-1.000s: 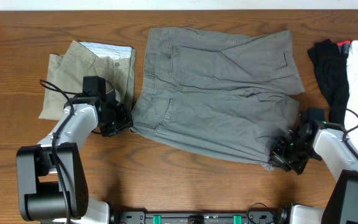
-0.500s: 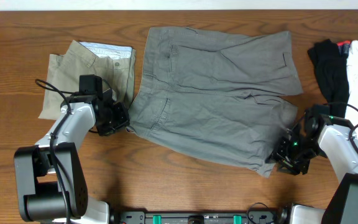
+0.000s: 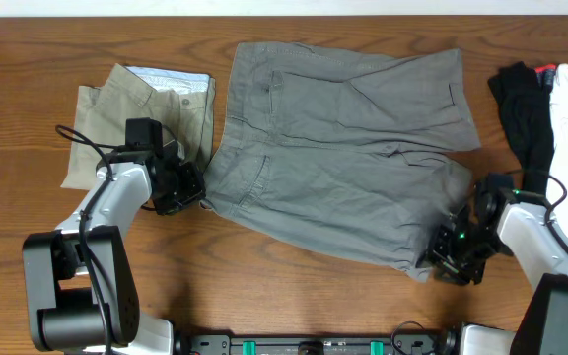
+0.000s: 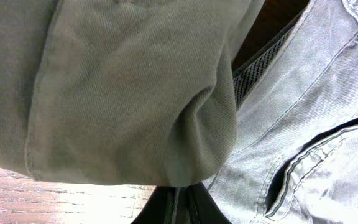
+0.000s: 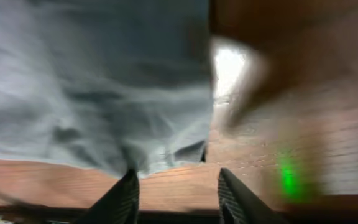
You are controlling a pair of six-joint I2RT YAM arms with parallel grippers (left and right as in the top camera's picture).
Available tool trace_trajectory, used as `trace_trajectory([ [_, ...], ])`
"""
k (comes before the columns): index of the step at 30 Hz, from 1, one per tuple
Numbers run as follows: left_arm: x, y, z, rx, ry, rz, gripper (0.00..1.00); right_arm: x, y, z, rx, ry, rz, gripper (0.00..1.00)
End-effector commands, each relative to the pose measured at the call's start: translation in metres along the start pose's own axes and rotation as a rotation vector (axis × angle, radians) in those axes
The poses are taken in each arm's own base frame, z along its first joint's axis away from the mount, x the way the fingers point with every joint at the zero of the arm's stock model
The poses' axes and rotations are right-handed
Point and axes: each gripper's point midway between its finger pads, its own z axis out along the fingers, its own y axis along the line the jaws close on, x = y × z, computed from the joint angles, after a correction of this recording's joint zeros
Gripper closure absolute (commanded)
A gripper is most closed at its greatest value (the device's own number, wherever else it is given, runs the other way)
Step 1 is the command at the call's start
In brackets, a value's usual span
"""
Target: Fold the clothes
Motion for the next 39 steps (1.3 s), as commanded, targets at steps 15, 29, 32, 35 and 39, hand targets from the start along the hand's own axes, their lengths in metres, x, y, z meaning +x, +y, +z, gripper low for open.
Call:
trace_trajectory([
  [15, -0.016, -0.003, -0.01, -0.007, -0.061, 0.03, 0.93, -0.027, 0.002, 0.019, -0.045, -0.141, 0.067, 0.75],
  [29, -0.014, -0.002, -0.01, -0.01, -0.053, 0.027, 0.93, -0.041, 0.02, -0.005, -0.099, -0.209, -0.017, 0.99],
  [32, -0.013, -0.003, -0.012, -0.009, -0.056, 0.028, 0.92, -0.048, 0.038, -0.034, -0.154, -0.277, -0.063, 0.99],
  [35, -0.014, -0.004, -0.016, -0.006, -0.066, 0.032, 0.92, -0.054, 0.04, -0.063, -0.133, -0.351, -0.068, 0.99],
  [39, -0.012, -0.007, -0.025, -0.001, -0.079, 0.037, 0.93, -0.061, 0.027, -0.091, -0.035, -0.434, -0.056, 0.99],
])
